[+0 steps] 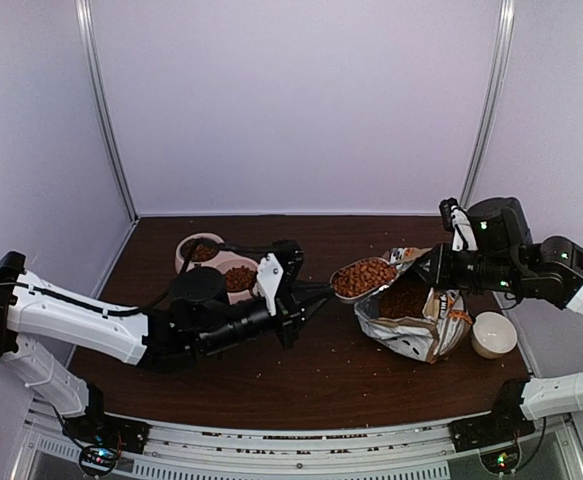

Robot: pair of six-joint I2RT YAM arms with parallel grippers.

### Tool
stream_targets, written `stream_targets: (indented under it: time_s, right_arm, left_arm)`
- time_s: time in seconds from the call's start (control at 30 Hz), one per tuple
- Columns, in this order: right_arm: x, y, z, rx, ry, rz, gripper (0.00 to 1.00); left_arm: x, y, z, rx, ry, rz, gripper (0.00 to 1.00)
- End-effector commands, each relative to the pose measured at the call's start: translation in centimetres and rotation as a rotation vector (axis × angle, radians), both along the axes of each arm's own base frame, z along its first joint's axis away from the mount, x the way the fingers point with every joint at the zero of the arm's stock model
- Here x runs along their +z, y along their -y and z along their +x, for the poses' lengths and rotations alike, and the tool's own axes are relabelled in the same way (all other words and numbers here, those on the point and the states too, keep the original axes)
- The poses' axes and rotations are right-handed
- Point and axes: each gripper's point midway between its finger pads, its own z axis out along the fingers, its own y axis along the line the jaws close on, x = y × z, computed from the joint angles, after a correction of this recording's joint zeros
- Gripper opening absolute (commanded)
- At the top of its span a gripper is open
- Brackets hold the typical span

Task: Serve the pet food
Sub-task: Place the pet food in the pet food bowl.

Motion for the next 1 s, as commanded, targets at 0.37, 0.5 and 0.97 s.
stream_targets:
  time_s: [0.37, 0.5, 0.97]
  right_arm:
    - [3.7, 1.1, 0.8, -0.080, 0.102, 0.121, 0.00]
    - [3.6, 1.0, 0.9, -0.079, 0.101, 0.119, 0.00]
    - [3.4, 0.4, 1.3, -0.068, 0.094, 0.123, 0.00]
  left_arm:
    - [1.2, -8.5, 5.9, 0.242, 0.029, -0.042, 0.00]
    - [0.2, -11.6, 7.7, 0.333, 0.023, -0.028, 0.00]
    - [-4.4, -22.2, 13.0, 0.616, -0.011, 0.055, 0.00]
